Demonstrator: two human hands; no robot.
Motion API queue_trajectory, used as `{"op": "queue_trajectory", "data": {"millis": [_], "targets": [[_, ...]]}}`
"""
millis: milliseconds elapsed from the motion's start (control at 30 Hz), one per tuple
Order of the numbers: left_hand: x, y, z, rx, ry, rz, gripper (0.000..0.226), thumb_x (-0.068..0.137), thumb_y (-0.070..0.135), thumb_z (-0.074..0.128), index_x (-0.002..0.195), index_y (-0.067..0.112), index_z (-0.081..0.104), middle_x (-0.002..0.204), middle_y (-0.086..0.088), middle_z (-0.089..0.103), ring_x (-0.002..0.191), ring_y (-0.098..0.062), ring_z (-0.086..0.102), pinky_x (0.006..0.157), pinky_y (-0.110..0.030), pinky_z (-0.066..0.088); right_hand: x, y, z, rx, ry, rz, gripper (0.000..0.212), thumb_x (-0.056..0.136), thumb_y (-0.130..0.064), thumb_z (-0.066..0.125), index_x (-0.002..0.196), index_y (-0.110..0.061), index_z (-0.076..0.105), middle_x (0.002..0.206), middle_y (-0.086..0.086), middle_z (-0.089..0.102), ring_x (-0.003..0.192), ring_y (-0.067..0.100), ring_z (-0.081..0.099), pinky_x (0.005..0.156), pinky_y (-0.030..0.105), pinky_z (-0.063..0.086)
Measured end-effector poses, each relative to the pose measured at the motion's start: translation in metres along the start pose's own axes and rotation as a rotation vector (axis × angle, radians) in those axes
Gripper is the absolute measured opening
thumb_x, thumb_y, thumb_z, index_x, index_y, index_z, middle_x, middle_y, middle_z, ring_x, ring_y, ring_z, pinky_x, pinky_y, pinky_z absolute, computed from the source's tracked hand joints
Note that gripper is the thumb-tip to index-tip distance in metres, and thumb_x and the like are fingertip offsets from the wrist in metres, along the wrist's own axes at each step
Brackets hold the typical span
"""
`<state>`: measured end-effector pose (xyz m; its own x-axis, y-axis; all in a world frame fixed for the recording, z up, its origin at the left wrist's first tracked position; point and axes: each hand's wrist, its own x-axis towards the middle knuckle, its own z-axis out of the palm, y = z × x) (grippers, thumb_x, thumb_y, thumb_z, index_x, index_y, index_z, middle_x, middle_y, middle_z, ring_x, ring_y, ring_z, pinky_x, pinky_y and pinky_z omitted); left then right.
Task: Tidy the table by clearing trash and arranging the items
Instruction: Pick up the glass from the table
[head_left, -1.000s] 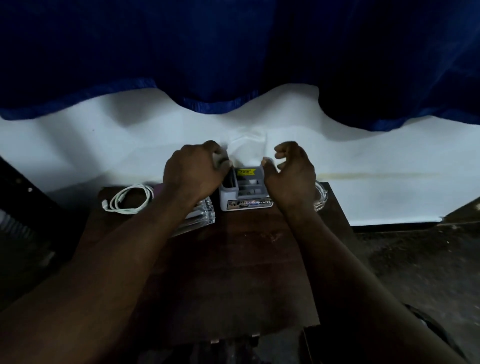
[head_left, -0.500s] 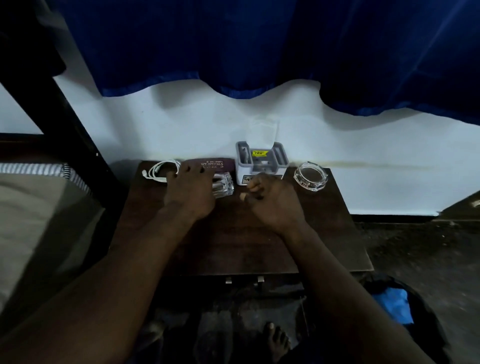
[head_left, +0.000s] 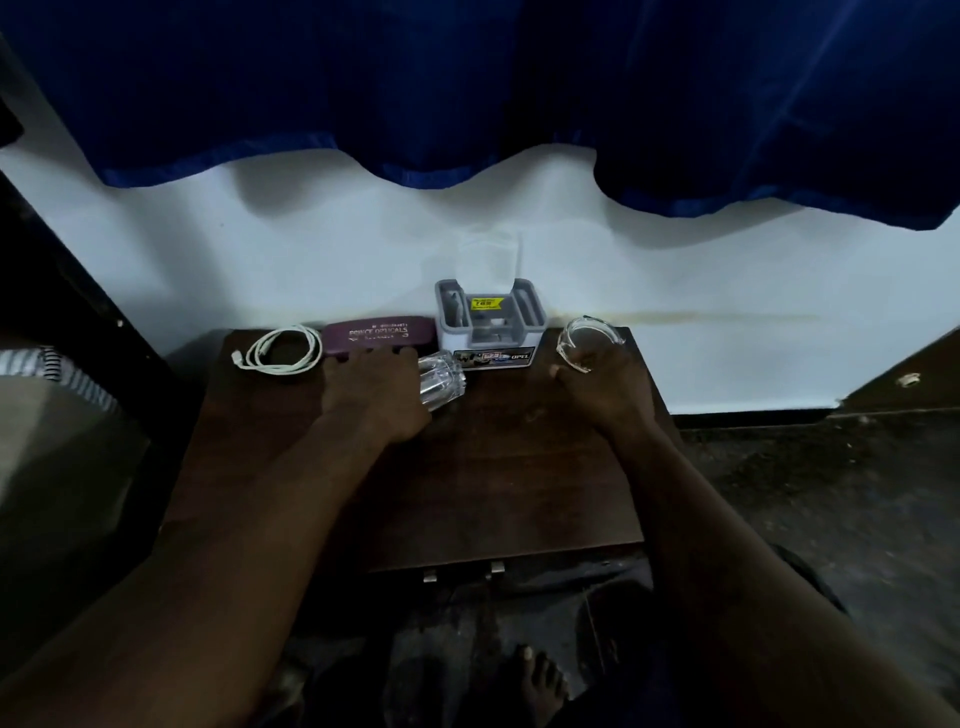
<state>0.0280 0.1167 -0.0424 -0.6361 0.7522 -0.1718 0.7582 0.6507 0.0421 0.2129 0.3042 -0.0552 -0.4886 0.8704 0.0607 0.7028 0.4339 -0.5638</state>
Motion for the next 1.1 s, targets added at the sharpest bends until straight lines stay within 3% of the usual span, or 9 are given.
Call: {"op": "queue_trajectory", "data": {"millis": [100,200,400,533,667,767,833,933,1100], "targets": [[0.003,0.016,-0.002,-0.012,-0.059,0.021,0.079,0.055,0.065,0.076,0.121,0.027,0.057,0.122,-0.003,0.066,0.113,-0.029,0.062,0.086,-0.045,0.044,0.016,0.013,0.004,-0.045,0.130,0.026,0.045,0.083,-0.038,0.075,0.120,-0.013,0.067,0.126,0.015,0.063,0.117,0.040,0.058,0.100,0.040,0.045],[0.000,0.031,-0.003,-0.001,-0.106,0.079,0.083,0.042,0.071,0.076,0.113,0.028,0.065,0.108,0.001,0.071,0.094,-0.026,0.069,0.067,-0.033,0.042,0.029,0.024,0.010,-0.090,0.164,0.091,0.064,0.081,-0.048,0.078,0.130,-0.014,0.054,0.135,0.015,0.050,0.122,0.042,0.050,0.097,0.047,0.046],[0.005,0.070,-0.007,-0.084,-0.140,0.159,0.080,0.042,0.077,0.071,0.106,0.029,0.065,0.103,0.002,0.070,0.076,-0.021,0.052,0.066,-0.032,0.042,0.055,0.045,0.022,-0.117,-0.001,0.109,0.101,0.076,-0.060,0.077,0.156,-0.025,0.028,0.154,0.014,0.039,0.135,0.043,0.043,0.107,0.053,0.042],[0.014,0.085,-0.012,-0.386,-0.171,0.174,0.082,0.037,0.075,0.061,0.104,0.028,0.063,0.098,0.008,0.071,0.082,-0.015,0.064,0.073,-0.033,0.054,0.062,0.053,0.028,-0.167,-0.007,0.075,0.090,0.076,-0.067,0.072,0.151,-0.033,0.036,0.150,0.010,0.045,0.132,0.040,0.042,0.100,0.053,0.043],[0.019,0.092,-0.012,-0.744,-0.076,0.131,0.065,0.045,0.066,0.071,0.099,0.032,0.061,0.087,0.013,0.071,0.078,-0.007,0.068,0.073,-0.032,0.057,0.064,0.043,0.022,-0.156,-0.003,-0.002,0.094,0.060,-0.076,0.033,0.138,-0.027,0.053,0.134,0.012,0.062,0.123,0.036,0.055,0.100,0.041,0.039],[0.023,0.096,-0.016,-0.920,0.046,0.105,0.057,0.050,0.060,0.076,0.098,0.034,0.061,0.083,0.016,0.071,0.074,0.001,0.068,0.069,-0.029,0.056,0.060,0.029,0.016,0.162,0.053,0.141,0.070,0.061,-0.077,0.048,0.112,-0.030,0.064,0.104,0.004,0.072,0.101,0.029,0.066,0.089,0.036,0.047],[0.024,0.100,-0.019,-1.050,0.043,0.095,0.064,0.051,0.057,0.078,0.108,0.033,0.060,0.091,0.012,0.073,0.083,-0.005,0.071,0.077,-0.037,0.060,0.063,0.023,0.007,0.617,-0.050,0.269,0.045,0.071,-0.069,0.062,0.084,-0.026,0.068,0.078,0.002,0.064,0.075,0.026,0.061,0.069,0.035,0.045],[0.022,0.106,-0.021,-1.148,0.072,0.104,0.074,0.050,0.057,0.077,0.115,0.029,0.056,0.100,0.009,0.071,0.090,-0.012,0.072,0.085,-0.048,0.061,0.064,0.023,-0.005,1.428,-0.361,0.517,0.045,0.079,-0.047,0.054,0.109,-0.016,0.067,0.091,0.007,0.065,0.084,0.026,0.063,0.066,0.029,0.049],[0.017,0.113,-0.022,-1.082,0.149,0.140,0.079,0.053,0.058,0.079,0.122,0.028,0.054,0.104,0.015,0.070,0.094,-0.002,0.068,0.087,-0.042,0.059,0.062,0.029,0.002,1.457,-0.143,0.799,0.057,0.098,-0.043,0.040,0.137,-0.009,0.063,0.116,0.011,0.068,0.105,0.029,0.064,0.078,0.033,0.051]]}}
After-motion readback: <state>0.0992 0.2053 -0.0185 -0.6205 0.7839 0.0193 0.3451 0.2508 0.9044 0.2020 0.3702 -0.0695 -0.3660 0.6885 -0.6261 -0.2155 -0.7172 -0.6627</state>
